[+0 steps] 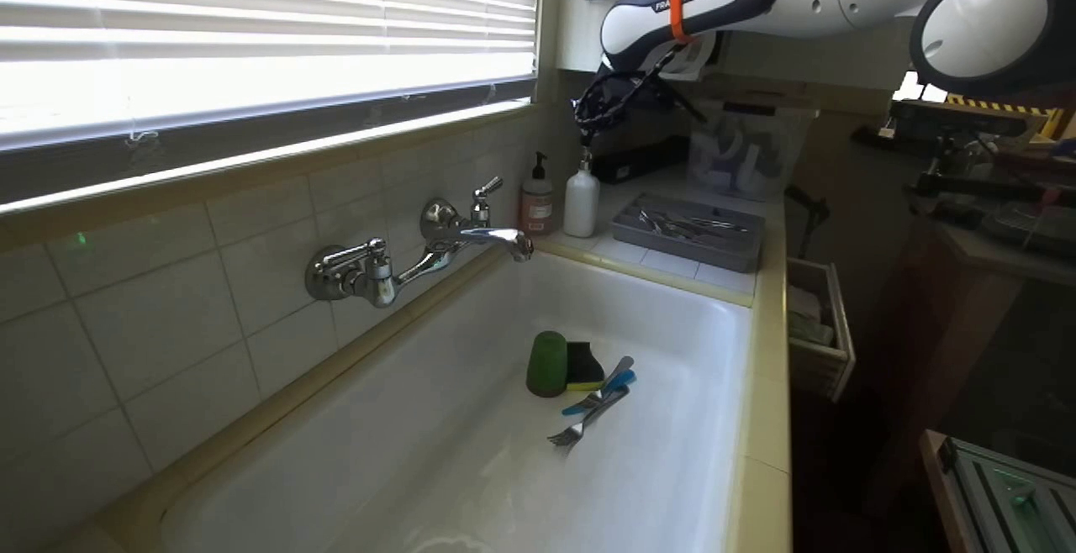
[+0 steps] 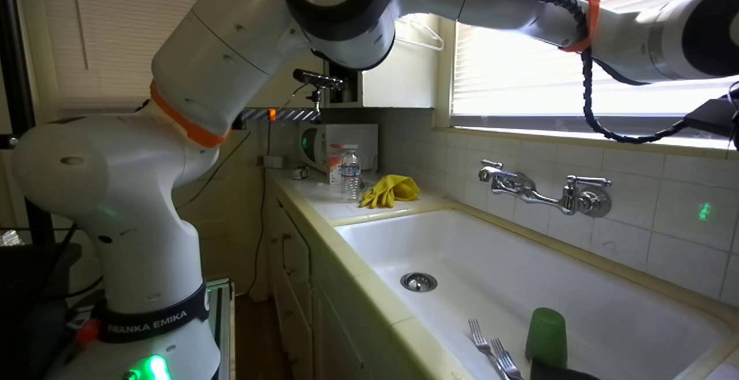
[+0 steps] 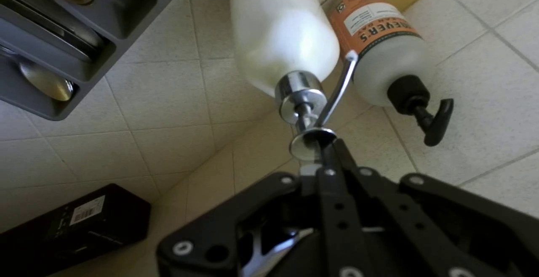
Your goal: Rotate the white pump bottle.
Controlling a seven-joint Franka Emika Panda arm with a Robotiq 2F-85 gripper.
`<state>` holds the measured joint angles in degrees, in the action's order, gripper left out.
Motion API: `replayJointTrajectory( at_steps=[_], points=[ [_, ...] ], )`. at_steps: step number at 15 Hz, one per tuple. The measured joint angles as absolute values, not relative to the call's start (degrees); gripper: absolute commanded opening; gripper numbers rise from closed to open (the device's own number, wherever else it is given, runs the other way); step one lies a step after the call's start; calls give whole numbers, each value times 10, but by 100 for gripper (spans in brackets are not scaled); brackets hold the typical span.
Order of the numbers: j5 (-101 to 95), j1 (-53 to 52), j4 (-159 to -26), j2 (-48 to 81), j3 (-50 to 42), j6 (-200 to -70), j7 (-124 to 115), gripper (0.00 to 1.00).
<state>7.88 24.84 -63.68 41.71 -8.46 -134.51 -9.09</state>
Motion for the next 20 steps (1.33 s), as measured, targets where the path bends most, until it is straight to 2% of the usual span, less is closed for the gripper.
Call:
replayJointTrajectory(
  at_steps=[20],
  points=[
    [79,252,-629,422,-79,-1343,-91,0]
  ],
)
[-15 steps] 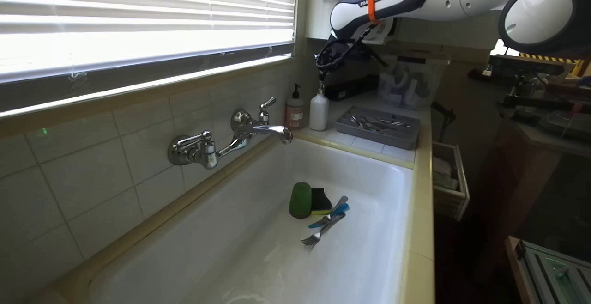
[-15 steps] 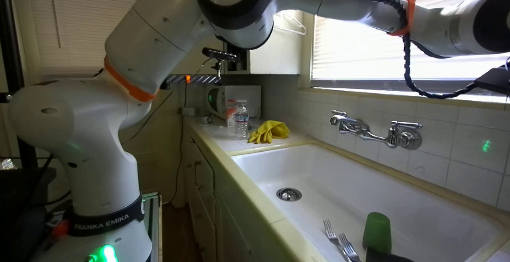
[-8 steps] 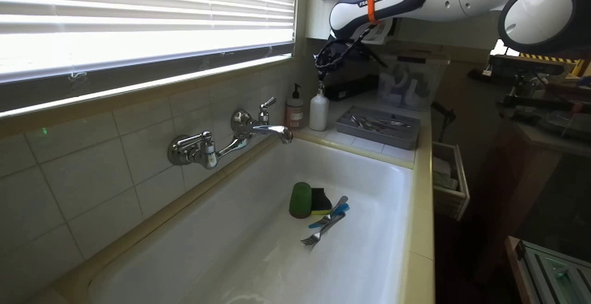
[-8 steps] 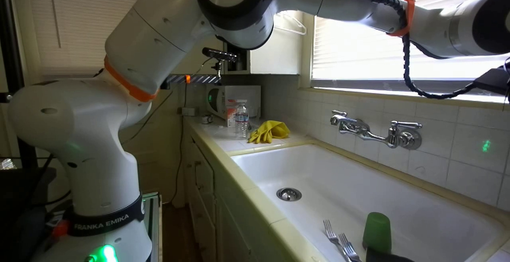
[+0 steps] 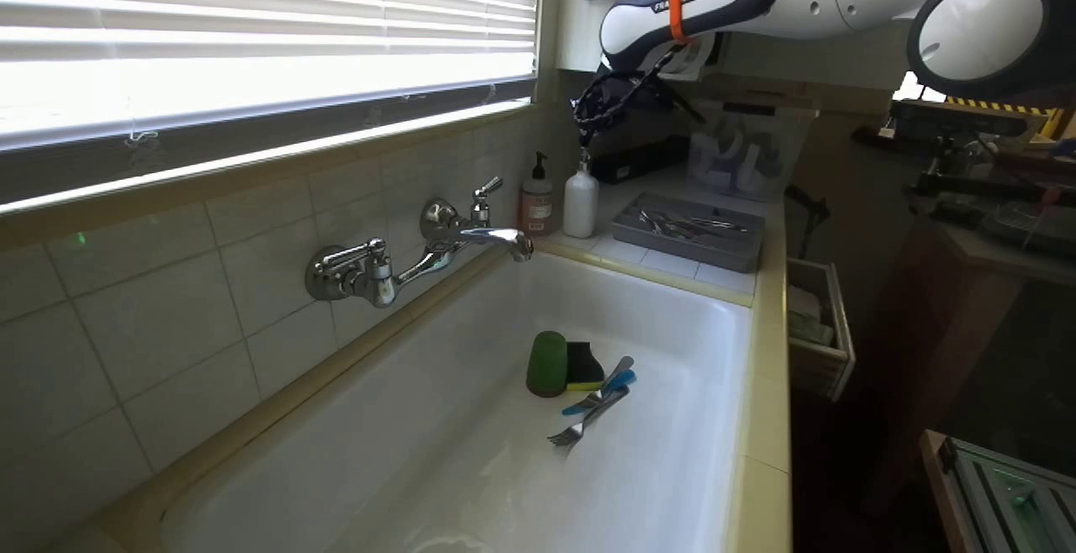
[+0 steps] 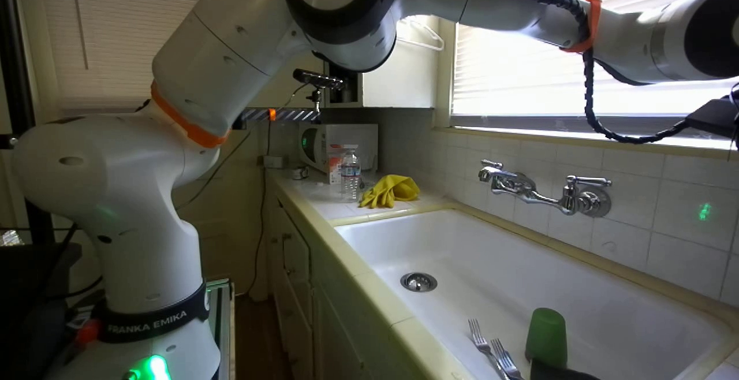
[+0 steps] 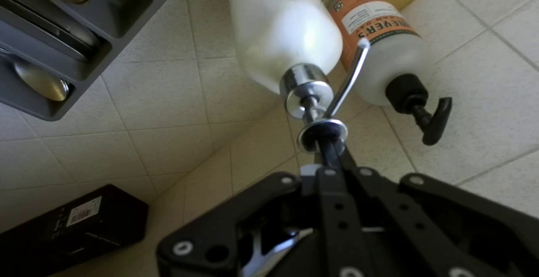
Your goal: Rotate the white pump bottle.
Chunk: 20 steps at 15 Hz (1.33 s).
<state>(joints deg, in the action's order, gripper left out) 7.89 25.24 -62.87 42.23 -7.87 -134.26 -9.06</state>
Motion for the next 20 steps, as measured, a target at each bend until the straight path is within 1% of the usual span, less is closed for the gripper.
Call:
replayJointTrajectory(
  at_steps=[20],
  points=[
    [79,252,-627,419,-71,-1320,-88,0]
  ],
)
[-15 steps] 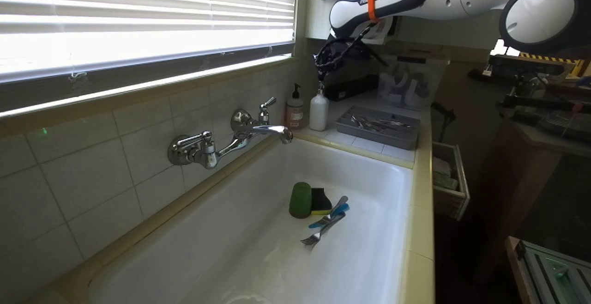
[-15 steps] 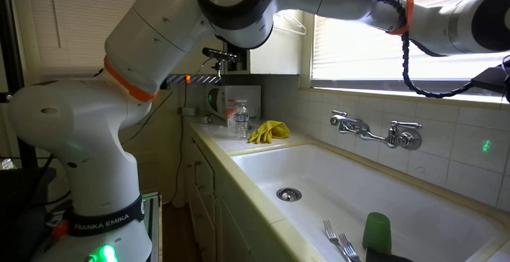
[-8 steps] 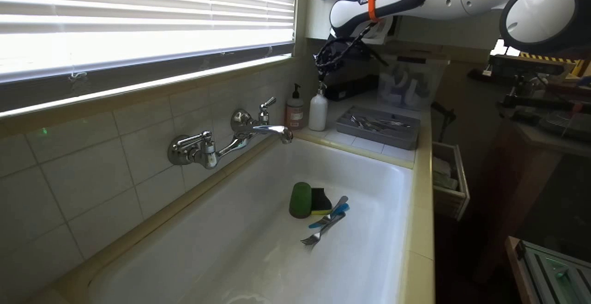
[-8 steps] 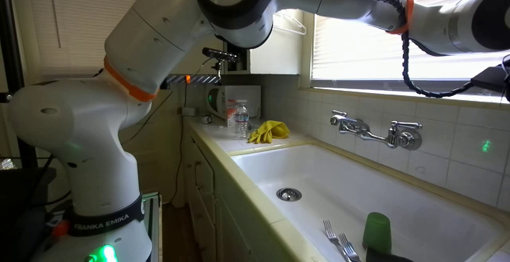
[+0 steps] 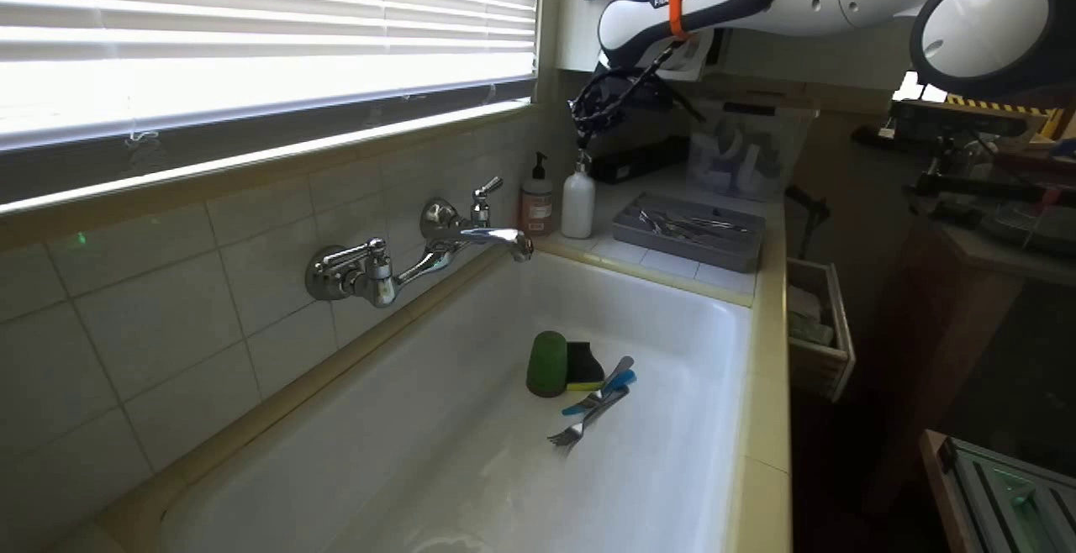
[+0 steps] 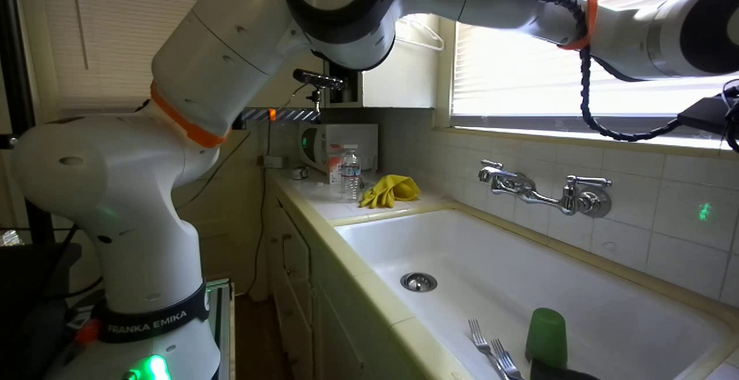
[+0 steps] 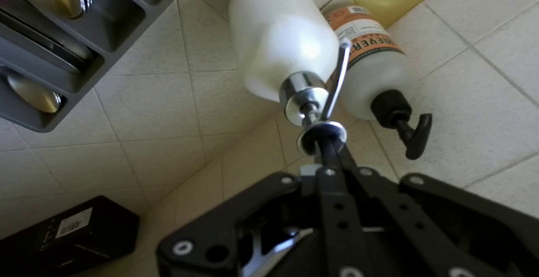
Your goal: Rotate the white pump bottle.
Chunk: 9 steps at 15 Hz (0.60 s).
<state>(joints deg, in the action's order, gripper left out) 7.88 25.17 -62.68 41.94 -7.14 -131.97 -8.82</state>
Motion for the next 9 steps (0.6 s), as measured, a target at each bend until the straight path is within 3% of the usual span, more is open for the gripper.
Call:
replayJointTrajectory(
  at_steps=[9],
  points=[
    [79,252,-627,419,-70,-1312,-88,0]
  ],
)
